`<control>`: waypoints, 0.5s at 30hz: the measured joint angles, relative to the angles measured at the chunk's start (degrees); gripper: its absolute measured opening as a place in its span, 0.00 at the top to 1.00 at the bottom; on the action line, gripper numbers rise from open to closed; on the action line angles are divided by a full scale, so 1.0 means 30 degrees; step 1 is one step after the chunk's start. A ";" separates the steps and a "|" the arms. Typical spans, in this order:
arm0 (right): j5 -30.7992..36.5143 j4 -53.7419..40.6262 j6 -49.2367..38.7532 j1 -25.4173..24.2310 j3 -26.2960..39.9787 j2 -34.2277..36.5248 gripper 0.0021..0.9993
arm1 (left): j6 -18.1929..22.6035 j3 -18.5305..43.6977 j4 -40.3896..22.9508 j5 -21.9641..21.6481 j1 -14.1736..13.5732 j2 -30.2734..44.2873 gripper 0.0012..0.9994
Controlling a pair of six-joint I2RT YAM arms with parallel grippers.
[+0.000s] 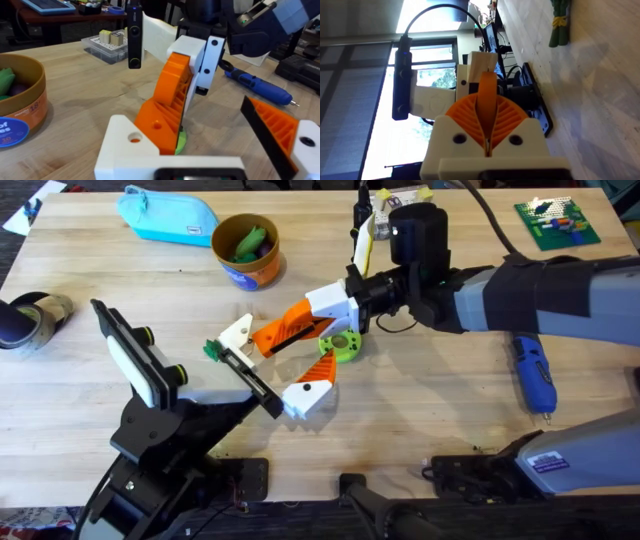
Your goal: Pick up the gripper from the table and insert it into the empty holder that is missing its gripper. Then pick up a screw, insert it into the mounting hole, and use the screwdriver to tighten it. Finally, clean up the table by picking up the vegetable and placing it into the bucket.
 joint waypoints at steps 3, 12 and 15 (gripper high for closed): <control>-0.0014 -0.0172 0.0077 -0.0039 0.0000 0.0000 0.98 | -0.0040 0.0080 -0.0016 -0.0285 0.0042 0.0112 0.01; -0.0366 0.2532 0.2090 -0.0098 -0.0073 0.0092 0.98 | 0.0076 0.0080 0.0057 -0.0022 0.0042 0.0112 0.01; -0.0444 0.2663 0.2627 -0.0105 -0.0073 0.0212 0.98 | 0.0076 0.0080 0.0035 0.0070 0.0042 0.0112 0.01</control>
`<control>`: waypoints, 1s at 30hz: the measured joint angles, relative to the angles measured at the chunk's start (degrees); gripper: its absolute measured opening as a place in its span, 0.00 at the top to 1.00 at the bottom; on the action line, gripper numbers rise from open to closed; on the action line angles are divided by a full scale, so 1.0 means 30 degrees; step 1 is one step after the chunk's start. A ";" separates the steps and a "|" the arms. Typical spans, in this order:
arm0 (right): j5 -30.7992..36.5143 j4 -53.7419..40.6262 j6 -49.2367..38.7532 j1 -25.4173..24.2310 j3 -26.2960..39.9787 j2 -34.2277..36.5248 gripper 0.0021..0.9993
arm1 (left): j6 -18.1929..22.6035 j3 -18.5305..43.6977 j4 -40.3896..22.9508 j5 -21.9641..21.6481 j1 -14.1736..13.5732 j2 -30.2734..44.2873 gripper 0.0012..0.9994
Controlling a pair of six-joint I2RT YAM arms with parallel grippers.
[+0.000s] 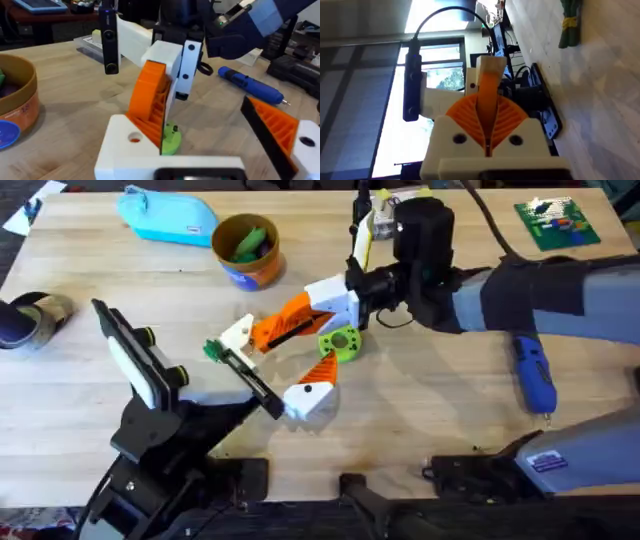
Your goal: Pick up the gripper from the table and insert it into the empty holder that is missing its gripper. Then pick up a screw, insert it into the mounting hole, and use the screwdriver to tighten it. Finally, clean up the table by picking up the vegetable and placing it into the bucket.
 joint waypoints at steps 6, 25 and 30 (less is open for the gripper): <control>-0.0093 0.0107 0.0399 -0.0008 0.0000 0.0155 0.98 | -0.0009 0.0000 0.0007 0.0322 0.0017 0.0000 0.01; -0.0887 0.0422 0.0812 0.0961 0.2135 0.2914 0.98 | -0.0626 0.0007 0.0044 0.1577 0.0232 0.0000 0.01; -0.0845 0.0430 0.1013 0.1092 0.2287 0.3038 0.98 | -0.0663 0.0007 0.0036 0.1453 0.0240 0.0000 0.01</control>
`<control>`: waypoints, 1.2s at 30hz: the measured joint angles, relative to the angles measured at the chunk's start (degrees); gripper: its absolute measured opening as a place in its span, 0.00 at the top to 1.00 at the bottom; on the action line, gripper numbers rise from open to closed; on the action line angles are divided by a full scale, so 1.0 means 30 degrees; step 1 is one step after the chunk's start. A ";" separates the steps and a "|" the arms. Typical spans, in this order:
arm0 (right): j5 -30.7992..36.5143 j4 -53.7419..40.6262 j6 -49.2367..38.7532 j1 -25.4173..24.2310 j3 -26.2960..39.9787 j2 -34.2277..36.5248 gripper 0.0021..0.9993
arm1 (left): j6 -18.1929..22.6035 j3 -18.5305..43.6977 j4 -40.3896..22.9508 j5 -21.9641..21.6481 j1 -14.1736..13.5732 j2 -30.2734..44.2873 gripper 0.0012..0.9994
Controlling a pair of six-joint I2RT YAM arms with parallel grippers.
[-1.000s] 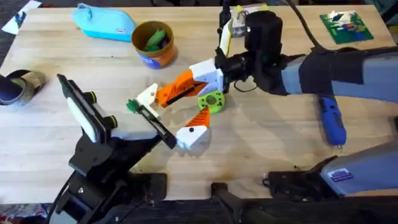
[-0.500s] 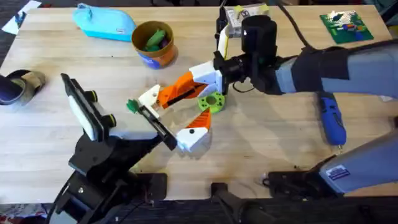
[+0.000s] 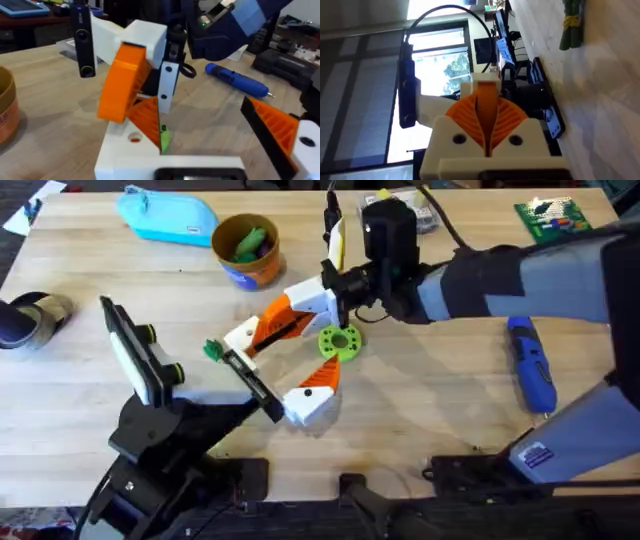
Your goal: Pick up the gripper from the table and insert it into the empty holder that is missing its gripper. Then pick up a screw, insert it into the mounting hole, and use the screwdriver to tighten it. Finally, clean up the table by picking up the vegetable and placing it into the bucket.
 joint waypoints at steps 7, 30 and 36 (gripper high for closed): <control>0.0251 0.0007 0.0064 0.0067 0.0044 0.0000 0.99 | -0.0001 0.0000 -0.0007 -0.0073 0.0051 0.0000 0.01; 0.0547 0.1492 0.0700 0.0712 0.0059 0.0080 0.06 | 0.0386 0.0007 0.0044 0.1683 -0.0247 0.0000 0.01; 0.0556 0.1344 0.0707 -0.0799 0.0059 0.0080 0.01 | 0.0386 0.0007 0.0058 0.1925 -0.0247 0.0000 0.01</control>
